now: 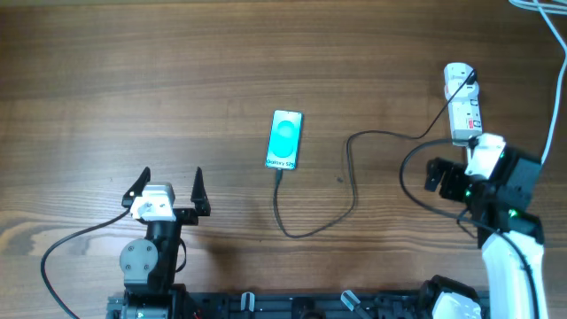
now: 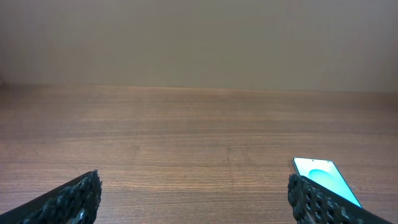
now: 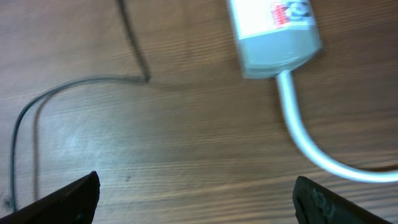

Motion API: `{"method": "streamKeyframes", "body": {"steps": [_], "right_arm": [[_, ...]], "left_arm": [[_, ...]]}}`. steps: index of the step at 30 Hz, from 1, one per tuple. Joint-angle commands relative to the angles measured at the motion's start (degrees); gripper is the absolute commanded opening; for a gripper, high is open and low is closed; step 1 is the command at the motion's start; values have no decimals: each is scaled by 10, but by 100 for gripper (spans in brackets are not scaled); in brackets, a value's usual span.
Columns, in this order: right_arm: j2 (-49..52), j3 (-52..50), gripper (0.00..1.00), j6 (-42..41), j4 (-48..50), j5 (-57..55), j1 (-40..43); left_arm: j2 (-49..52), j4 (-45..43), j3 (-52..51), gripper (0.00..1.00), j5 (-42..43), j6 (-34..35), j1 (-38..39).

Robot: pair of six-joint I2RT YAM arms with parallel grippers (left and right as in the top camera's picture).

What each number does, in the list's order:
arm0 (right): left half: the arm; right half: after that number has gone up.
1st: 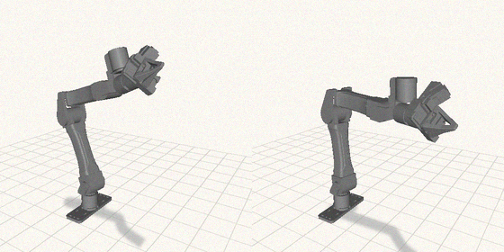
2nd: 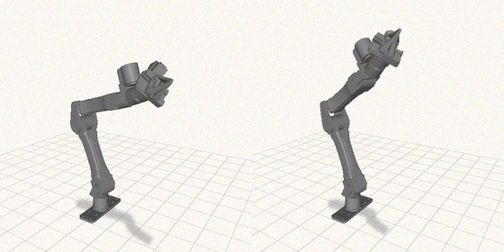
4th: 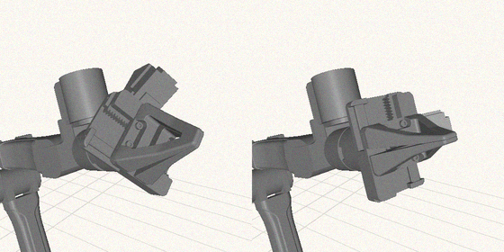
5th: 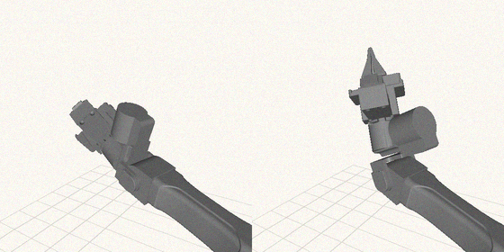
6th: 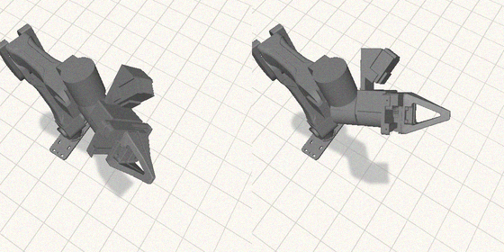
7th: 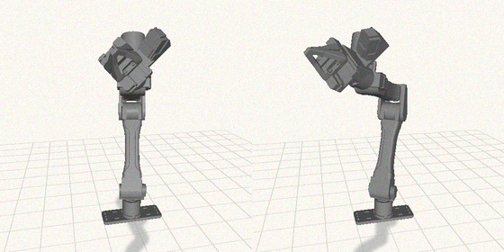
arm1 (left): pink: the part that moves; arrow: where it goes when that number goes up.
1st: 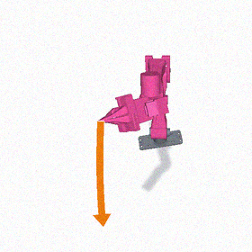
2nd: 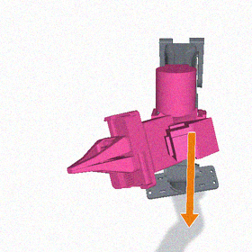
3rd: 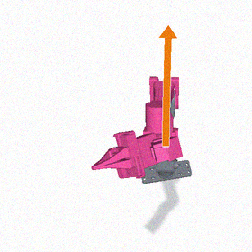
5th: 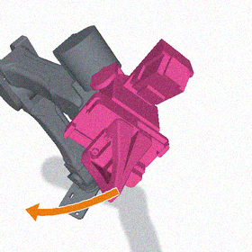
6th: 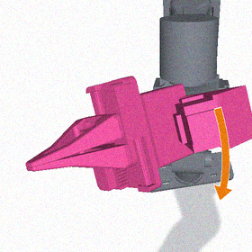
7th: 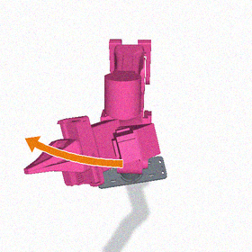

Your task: Plug charger to phone and switch on socket

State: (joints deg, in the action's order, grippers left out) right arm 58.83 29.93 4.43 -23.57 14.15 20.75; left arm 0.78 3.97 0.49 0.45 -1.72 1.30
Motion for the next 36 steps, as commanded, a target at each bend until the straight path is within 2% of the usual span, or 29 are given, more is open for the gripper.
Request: {"method": "streamKeyframes", "body": {"steps": [1, 8, 13, 22, 25, 36], "right_arm": [[-45, -79, 100, 16, 65, 86, -3], [-99, -238, 99, 16, 259, 119, -3], [-124, -290, 100, 16, 307, 114, -11], [-181, -297, 99, 16, 284, 50, -88], [-221, -297, 100, 19, 250, 49, -88], [-378, -297, 100, 16, 247, 33, -161]], "left_arm": [[-6, 3, -2, 100, -5, -11, -5], [-6, 3, -2, 100, -5, -11, -5], [-6, 3, -2, 100, -5, -11, -5], [-6, 3, -2, 100, -5, -11, -5], [-6, 3, -2, 100, -5, -11, -5], [-6, 3, -2, 100, -5, -11, -5]]}}
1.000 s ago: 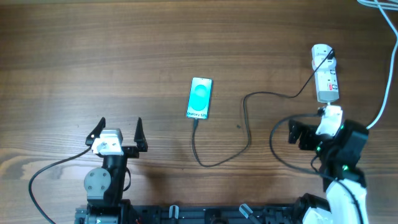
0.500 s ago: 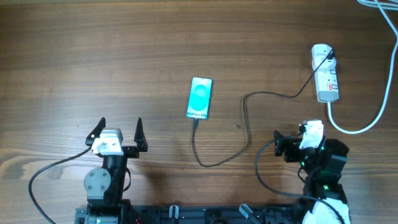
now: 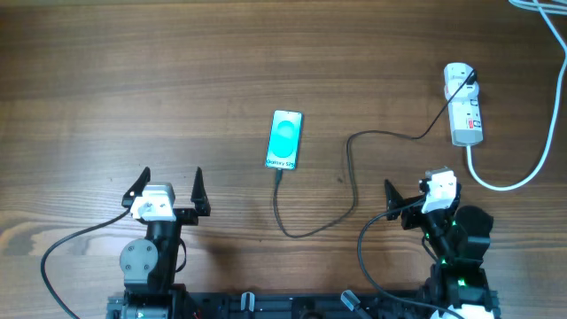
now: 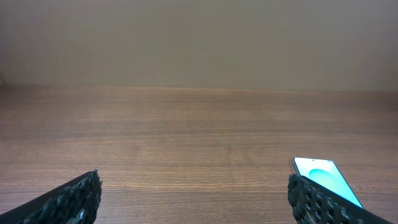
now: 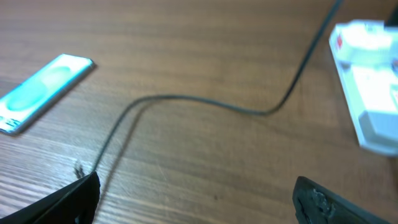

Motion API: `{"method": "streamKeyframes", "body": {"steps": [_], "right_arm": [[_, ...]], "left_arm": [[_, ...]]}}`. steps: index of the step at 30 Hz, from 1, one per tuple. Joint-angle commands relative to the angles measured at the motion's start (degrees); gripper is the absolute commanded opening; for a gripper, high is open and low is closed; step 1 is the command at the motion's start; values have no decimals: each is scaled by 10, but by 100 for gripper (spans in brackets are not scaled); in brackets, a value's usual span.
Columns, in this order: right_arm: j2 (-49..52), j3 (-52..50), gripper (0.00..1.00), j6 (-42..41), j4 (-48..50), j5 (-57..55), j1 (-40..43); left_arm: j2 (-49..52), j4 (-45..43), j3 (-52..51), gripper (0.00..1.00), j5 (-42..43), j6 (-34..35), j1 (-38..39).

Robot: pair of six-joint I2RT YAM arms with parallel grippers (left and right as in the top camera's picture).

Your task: Plug charger to phone and switch on socket

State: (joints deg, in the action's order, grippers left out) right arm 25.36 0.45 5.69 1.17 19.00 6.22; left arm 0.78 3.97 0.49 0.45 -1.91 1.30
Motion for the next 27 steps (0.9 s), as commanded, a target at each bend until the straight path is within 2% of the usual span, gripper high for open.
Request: {"method": "streamKeyframes", "body": {"steps": [1, 5, 11, 27], "right_arm": [[-66, -2, 99, 3, -2, -24, -24], [-171, -1, 100, 4, -6, -77, -65], [-249, -1, 100, 3, -13, -151, -70], [-252, -1, 100, 2, -11, -148, -70]], "left_arm": [[-6, 3, -2, 100, -5, -9, -5], [-6, 3, -2, 100, -5, -9, -5], [-6, 3, -2, 100, -5, -9, -5], [-6, 3, -2, 100, -5, -9, -5]]}}
